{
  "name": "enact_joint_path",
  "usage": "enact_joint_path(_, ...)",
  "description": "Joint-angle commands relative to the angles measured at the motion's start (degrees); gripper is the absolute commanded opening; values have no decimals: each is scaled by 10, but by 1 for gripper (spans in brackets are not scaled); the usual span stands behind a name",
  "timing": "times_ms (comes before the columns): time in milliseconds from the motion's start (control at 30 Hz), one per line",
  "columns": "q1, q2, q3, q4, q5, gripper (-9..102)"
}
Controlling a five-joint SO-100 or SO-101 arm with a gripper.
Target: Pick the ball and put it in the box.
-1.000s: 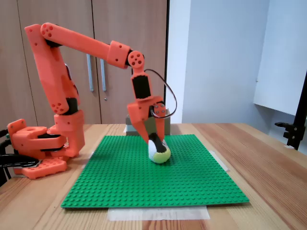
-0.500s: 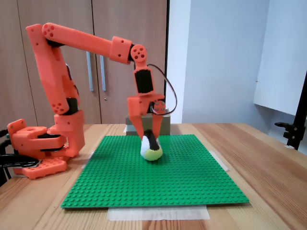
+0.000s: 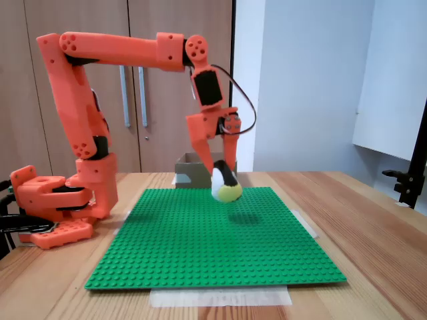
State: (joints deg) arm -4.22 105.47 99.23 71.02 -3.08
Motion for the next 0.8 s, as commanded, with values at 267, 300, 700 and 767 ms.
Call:
enact_joint_path(267, -101, 29, -132, 55, 31, -1)
enact_joint_path(300, -109, 29, -139, 58, 33, -1)
enact_joint_path(700, -207, 29, -185, 62, 45, -1)
enact_joint_path(767, -227, 29, -190, 62, 51, -1)
